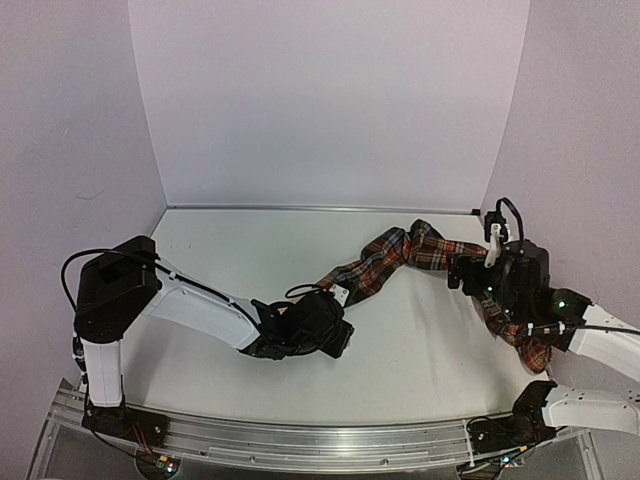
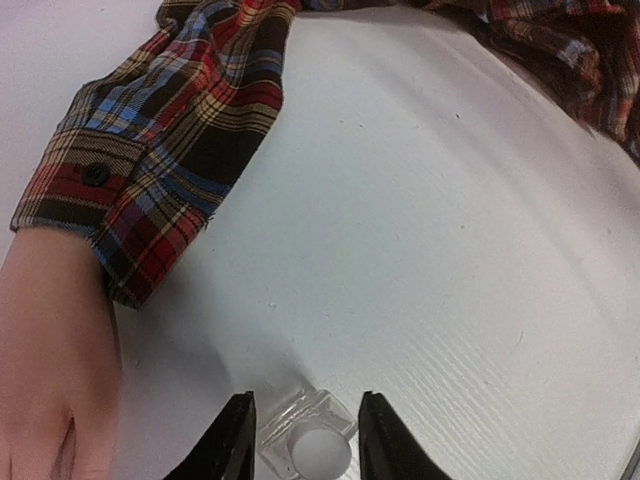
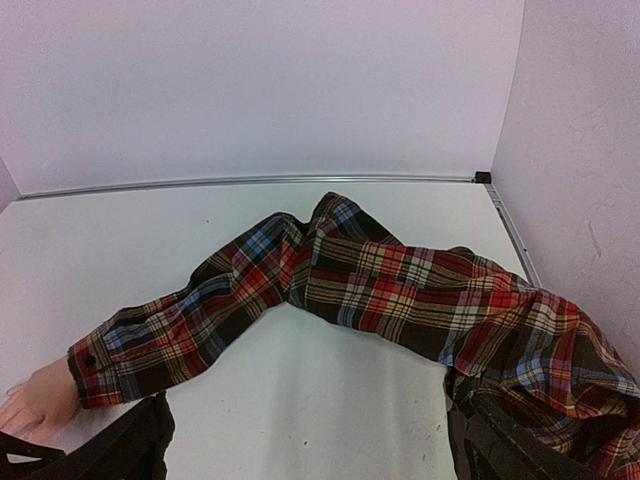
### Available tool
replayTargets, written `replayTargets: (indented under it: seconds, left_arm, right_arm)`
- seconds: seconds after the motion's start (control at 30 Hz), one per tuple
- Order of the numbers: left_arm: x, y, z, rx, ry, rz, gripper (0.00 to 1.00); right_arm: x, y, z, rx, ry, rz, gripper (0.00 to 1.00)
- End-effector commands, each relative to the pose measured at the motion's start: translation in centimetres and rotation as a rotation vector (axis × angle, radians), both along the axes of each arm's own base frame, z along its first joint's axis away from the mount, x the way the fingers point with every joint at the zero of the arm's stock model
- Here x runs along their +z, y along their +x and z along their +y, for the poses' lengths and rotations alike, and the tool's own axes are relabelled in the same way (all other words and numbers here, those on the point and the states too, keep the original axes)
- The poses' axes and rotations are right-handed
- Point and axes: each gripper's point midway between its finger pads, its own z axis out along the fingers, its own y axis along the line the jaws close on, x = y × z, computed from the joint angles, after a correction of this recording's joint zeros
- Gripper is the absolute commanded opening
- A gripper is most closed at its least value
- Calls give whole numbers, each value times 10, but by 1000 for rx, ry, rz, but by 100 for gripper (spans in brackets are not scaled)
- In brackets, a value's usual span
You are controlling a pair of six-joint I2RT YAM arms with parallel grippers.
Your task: Paint the nails
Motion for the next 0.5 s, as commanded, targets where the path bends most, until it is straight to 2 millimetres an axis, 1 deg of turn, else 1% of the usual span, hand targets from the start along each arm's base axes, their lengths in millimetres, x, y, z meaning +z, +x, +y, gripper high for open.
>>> replayTargets:
  seconds: [0.0,0.07,0.13,0.2,0.23,0.27,0.3,0.33,0.4,0.43,0.47]
  left_arm:
    - [30,4,-4,10,-44,-33,47]
    - [47,5,-2,13,-71,-34,60]
    - [67,10,4,22,-107,-32,70]
    - [86,22,18,50,-146,-29,76]
    - [97,31,28,75,-171,-31,77]
    - [101,41,42,103,-185,-27,79]
    - [113,52,57,134,-214,-33,82]
    - [116,61,73,167,-219,-38,84]
    - [123,84,112,258,-228,-46,86]
    - [121,98,138,315,-230,-42,87]
    - [129,108,159,358,-256,-46,89]
  right_arm:
    - [7,9,-5,-24,36,7,98]
    - [1,13,-11,-39,58,32,98]
    - [-7,19,-23,-63,88,60,98]
    - [-14,22,-35,-83,116,83,98]
    - [-18,24,-41,-95,126,93,98]
    - [-22,25,-50,-112,141,104,98]
    - [-25,25,-53,-102,160,116,98]
    - [-27,25,-59,-102,176,119,98]
    - [-29,23,-67,-102,182,116,98]
    - [-30,21,-71,-102,177,114,98]
    - [-28,19,-72,-95,174,103,98]
